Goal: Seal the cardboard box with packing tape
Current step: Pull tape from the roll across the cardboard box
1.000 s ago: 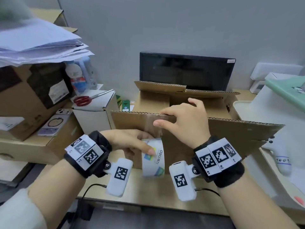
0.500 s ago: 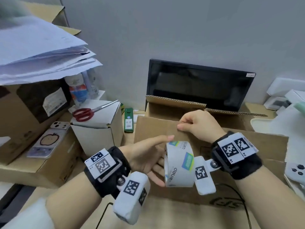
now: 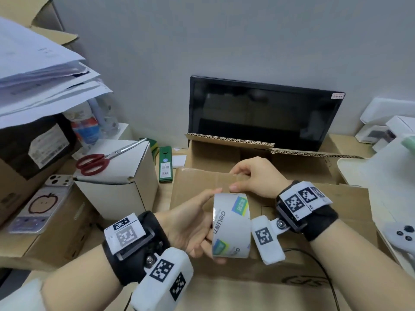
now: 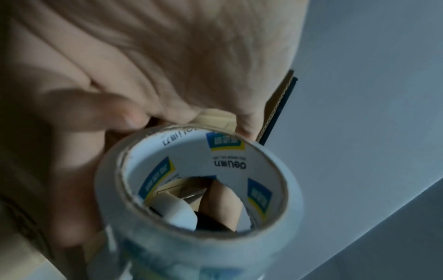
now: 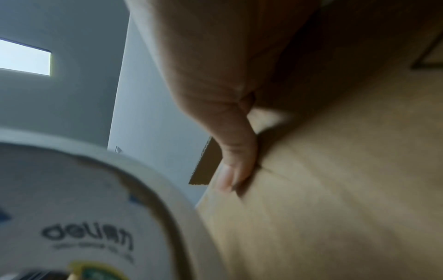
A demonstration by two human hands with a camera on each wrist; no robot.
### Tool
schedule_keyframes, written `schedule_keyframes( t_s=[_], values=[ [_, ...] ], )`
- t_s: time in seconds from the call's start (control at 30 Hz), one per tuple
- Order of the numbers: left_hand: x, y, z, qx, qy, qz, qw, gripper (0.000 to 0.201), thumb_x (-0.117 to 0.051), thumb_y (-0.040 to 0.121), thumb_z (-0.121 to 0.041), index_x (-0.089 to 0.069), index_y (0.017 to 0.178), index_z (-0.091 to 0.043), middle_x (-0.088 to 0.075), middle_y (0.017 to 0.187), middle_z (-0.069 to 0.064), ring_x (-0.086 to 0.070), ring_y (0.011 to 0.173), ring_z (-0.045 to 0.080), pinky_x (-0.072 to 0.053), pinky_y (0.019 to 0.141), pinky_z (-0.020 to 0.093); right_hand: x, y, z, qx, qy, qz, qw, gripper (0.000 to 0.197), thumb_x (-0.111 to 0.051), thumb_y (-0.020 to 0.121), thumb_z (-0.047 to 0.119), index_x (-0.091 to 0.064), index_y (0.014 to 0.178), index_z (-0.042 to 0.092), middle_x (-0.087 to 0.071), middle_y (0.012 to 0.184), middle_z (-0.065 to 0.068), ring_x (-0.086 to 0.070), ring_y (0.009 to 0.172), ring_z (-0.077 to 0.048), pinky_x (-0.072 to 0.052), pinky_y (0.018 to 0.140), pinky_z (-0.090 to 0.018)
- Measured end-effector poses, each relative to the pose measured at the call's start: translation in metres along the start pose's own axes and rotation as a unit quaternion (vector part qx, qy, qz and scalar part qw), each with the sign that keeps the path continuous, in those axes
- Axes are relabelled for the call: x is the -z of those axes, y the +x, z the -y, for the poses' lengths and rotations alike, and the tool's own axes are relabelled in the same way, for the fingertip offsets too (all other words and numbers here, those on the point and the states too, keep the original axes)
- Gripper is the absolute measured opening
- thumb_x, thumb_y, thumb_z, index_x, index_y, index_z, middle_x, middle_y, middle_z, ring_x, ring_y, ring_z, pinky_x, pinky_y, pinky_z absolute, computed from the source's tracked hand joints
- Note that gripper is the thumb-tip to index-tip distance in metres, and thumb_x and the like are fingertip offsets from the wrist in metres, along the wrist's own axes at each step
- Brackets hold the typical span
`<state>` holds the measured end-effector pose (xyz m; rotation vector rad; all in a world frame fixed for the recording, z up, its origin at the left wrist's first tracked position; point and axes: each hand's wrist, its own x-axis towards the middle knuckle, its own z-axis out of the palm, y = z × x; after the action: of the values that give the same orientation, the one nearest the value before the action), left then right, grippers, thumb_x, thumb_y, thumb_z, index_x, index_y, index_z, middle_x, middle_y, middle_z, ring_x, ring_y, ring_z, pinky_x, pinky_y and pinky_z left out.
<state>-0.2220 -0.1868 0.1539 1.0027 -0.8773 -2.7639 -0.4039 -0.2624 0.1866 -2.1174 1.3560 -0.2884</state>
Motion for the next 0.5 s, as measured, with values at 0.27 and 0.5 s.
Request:
schedule_keyframes(
  t_s=[0.27, 0.5],
  values=[
    [-0.002, 0.001, -0.007, 0.044, -0.016, -0.078, 0.996, 0.079, -0.03, 0.073, -0.074, -0.076, 0.073, -0.01, -0.073, 0.078, 0.014, -0.071, 0.07, 0.026, -0.058, 0.065, 0.031, -0.001, 0.001, -0.004, 0.009, 0.008, 0.015, 1.0, 0.024, -0.078, 0.071, 0.031, -0.066, 0.091, 0.029, -0.066, 0.093, 0.006, -0.06, 0.092, -0.011, -0.049, 0.087, -0.035],
    [-0.004, 0.0, 0.006, -0.062, -0.096, -0.115, 0.987, 0.05, -0.072, 0.061, -0.049, -0.071, 0.092, -0.009, -0.069, 0.096, 0.013, -0.065, 0.09, 0.027, -0.044, 0.096, 0.039, 0.009, -0.003, -0.003, 0.03, 0.019, 0.058, 0.998, 0.035, -0.08, 0.069, 0.026, -0.066, 0.1, 0.023, -0.066, 0.096, 0.006, -0.06, 0.09, -0.009, -0.049, 0.085, -0.028]
  ],
)
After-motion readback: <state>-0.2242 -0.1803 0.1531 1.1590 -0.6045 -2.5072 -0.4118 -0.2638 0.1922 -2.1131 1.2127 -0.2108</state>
